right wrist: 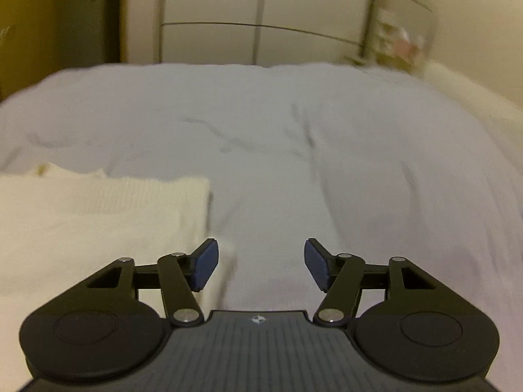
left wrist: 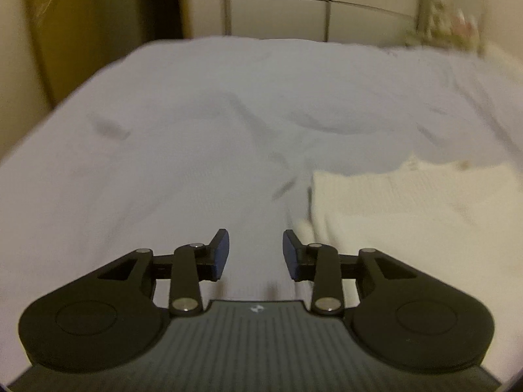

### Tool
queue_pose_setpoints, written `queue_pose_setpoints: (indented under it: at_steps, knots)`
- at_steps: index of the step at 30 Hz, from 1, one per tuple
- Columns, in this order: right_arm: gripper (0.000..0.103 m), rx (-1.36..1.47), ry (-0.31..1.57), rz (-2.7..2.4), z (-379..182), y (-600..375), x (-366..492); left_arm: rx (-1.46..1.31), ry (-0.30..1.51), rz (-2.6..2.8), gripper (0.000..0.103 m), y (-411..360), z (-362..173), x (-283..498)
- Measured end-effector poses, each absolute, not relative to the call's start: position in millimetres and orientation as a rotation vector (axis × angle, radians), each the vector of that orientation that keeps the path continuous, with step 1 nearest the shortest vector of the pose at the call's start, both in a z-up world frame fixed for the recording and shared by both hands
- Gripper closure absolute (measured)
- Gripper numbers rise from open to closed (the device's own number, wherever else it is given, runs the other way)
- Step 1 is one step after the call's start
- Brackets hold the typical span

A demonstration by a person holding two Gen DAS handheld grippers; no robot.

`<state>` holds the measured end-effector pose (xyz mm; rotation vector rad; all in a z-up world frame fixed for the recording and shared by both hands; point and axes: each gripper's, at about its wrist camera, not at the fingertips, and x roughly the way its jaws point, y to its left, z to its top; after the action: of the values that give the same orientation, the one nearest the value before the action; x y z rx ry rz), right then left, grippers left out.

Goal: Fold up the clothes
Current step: 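Grasp the folded sweater edge with the left tool while the right tool grasps it too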

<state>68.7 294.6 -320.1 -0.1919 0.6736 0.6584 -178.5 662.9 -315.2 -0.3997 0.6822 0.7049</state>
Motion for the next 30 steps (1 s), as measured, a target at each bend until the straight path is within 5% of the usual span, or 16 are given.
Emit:
queue_pose_setpoints:
  at_steps: [6, 11, 13, 15, 17, 19, 22, 27, 30]
  knots:
    - [0.041, 0.293, 0.905, 0.776, -328.7, 193.1, 10.3, -0.502, 0.627, 0.516, 0.065, 569.2, -316.7, -246.8]
    - [0.041, 0.081, 0.858, 0.787, -340.3, 205.8, -40.5, -0.513, 0.622, 0.498, 0.066, 539.2, -341.1, -246.9]
    - [0.043, 0.015, 0.819, 0.816, -340.5, 221.3, -45.8, -0.538, 0.589, 0.507, 0.075, 543.5, -346.8, -241.5]
    - [0.054, -0.03, 0.787, 0.829, -342.0, 234.7, -48.2, -0.54, 0.554, 0.501, 0.096, 545.7, -351.3, -236.4]
    - [0.057, -0.065, 0.763, 0.83, -343.8, 248.5, -41.6, -0.458, 0.551, 0.472, 0.099, 545.0, -352.5, -229.7]
    - [0.089, -0.13, 0.746, 0.841, -346.6, 257.2, -36.5, -0.333, 0.584, 0.441, 0.1, 543.0, -350.7, -230.9]
    - [0.096, -0.162, 0.731, 0.901, -341.0, 251.2, -20.7, -0.144, 0.662, 0.409, 0.103, 543.6, -346.5, -244.8]
    - [0.095, -0.147, 0.822, 0.898, -354.4, 245.7, 0.5, 0.026, 0.808, 0.476, 0.103, 546.7, -368.9, -252.0]
    - [0.078, -0.216, 0.789, 0.865, -362.1, 250.5, -15.7, 0.101, 0.789, 0.475, 0.098, 519.7, -362.6, -257.7]
